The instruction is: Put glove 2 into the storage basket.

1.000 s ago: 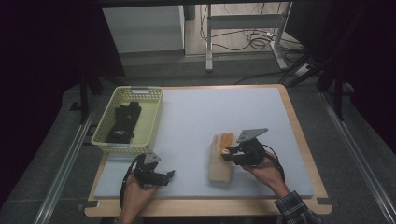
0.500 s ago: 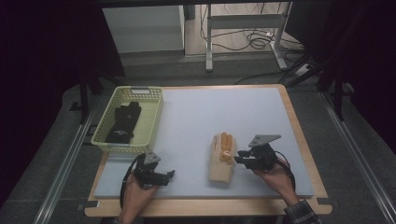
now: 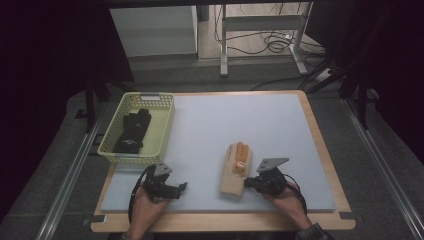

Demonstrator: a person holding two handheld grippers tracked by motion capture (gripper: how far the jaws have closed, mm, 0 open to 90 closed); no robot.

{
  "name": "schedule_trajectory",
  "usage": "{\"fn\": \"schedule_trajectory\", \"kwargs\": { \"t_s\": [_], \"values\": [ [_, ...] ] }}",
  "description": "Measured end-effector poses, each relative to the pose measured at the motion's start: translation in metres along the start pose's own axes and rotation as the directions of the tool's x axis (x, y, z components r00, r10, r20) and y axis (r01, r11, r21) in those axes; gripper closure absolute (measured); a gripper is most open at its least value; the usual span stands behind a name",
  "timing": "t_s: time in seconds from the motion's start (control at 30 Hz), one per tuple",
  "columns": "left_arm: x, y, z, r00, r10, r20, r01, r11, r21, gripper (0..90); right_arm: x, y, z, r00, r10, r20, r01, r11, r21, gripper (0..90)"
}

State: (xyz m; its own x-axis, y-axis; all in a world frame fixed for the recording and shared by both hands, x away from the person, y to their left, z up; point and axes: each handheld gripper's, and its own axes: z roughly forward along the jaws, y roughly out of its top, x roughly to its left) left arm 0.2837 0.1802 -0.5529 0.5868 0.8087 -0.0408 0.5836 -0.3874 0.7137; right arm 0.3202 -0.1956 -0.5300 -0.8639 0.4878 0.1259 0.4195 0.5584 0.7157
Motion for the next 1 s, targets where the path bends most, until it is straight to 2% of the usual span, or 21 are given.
{"fn": "schedule_trajectory", "kwargs": {
  "t_s": [0.27, 0.53, 0.63, 0.8, 0.9, 1.0],
  "values": [
    [0.0, 0.0, 0.0, 1.0, 0.0, 0.0, 0.0, 1.0, 0.0, 7.2, 0.01, 0.012, 0.017, 0.9997, -0.022, -0.007, 0.022, 1.0, -0.007, 83.0],
    [0.0, 0.0, 0.0, 1.0, 0.001, -0.003, -0.001, 1.0, 0.0, 7.1, 0.015, 0.023, 0.032, 0.9997, -0.025, 0.009, 0.025, 1.0, -0.016, 82.7],
    [-0.001, 0.0, 0.001, 0.9998, -0.007, -0.021, 0.007, 1.0, 0.003, 4.8, 0.016, 0.027, 0.037, 0.9997, -0.024, 0.01, 0.024, 1.0, -0.015, 82.3],
    [0.0, 0.001, 0.001, 0.9997, -0.017, -0.016, 0.017, 0.9998, 0.011, 4.0, 0.017, 0.029, 0.035, 0.9992, -0.039, 0.013, 0.039, 0.999, -0.001, 75.7],
    [0.0, 0.001, 0.001, 0.9997, -0.02, -0.016, 0.021, 0.9997, 0.014, 4.2, 0.011, 0.024, 0.021, 0.9979, -0.03, 0.058, 0.031, 0.999, -0.019, 69.1],
    [0.001, 0.003, 0.0, 0.9998, -0.018, -0.009, 0.018, 0.9995, 0.024, 4.6, -0.002, 0.016, 0.001, 0.9894, 0.0, 0.145, 0.006, 0.999, -0.042, 61.4]
  ]
}}
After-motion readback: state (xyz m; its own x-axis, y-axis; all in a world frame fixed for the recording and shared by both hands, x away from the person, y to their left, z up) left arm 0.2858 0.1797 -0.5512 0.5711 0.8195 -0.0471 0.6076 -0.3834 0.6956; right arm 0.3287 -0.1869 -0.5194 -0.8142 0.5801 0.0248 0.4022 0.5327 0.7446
